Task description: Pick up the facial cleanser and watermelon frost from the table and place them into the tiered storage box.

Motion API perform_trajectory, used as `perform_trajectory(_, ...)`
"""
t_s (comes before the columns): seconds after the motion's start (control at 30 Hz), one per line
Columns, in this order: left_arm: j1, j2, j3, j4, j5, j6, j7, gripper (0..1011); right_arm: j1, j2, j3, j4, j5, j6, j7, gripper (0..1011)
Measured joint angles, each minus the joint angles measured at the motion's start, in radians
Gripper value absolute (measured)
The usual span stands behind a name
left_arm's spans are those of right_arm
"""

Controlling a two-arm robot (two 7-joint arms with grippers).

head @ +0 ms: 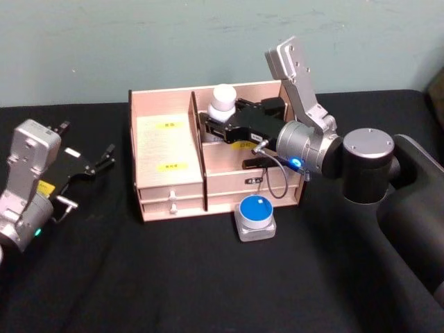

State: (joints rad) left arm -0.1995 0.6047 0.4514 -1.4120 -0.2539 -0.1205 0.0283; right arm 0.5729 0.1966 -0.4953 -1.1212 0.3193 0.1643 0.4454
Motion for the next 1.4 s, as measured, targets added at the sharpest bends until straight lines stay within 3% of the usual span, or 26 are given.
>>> perform_trajectory(0.47,0.0,0.0,0.0,0.0,0.0,0.0,0.0,1009,-0.002,0.001,0.001,-0.003,0.001,-0.002,0.001,967)
perform_trajectory(0.7,0.0,0.0,0.0,0.0,0.0,0.0,0.0,1010,-0.016,0.034,0.002,-0.069,0.004,0.016,0.017,1002)
perform_trajectory(0.93,0.0,0.0,0.0,0.0,0.0,0.0,0.0,1010,-0.056,0.098,0.014,-0.199,0.025,0.051,0.031,1002)
perform_trajectory(1.03,0.0,0.0,0.0,0.0,0.0,0.0,0.0,1010,-0.095,0.148,0.027,-0.294,0.046,0.07,0.037,1002)
perform_trajectory(1.17,0.0,0.0,0.0,0.0,0.0,0.0,0.0,1010,-0.13,0.191,0.037,-0.368,0.062,0.087,0.038,1002)
perform_trajectory(1.4,0.0,0.0,0.0,0.0,0.0,0.0,0.0,1009,-0.242,0.309,0.072,-0.556,0.109,0.13,0.04,1002)
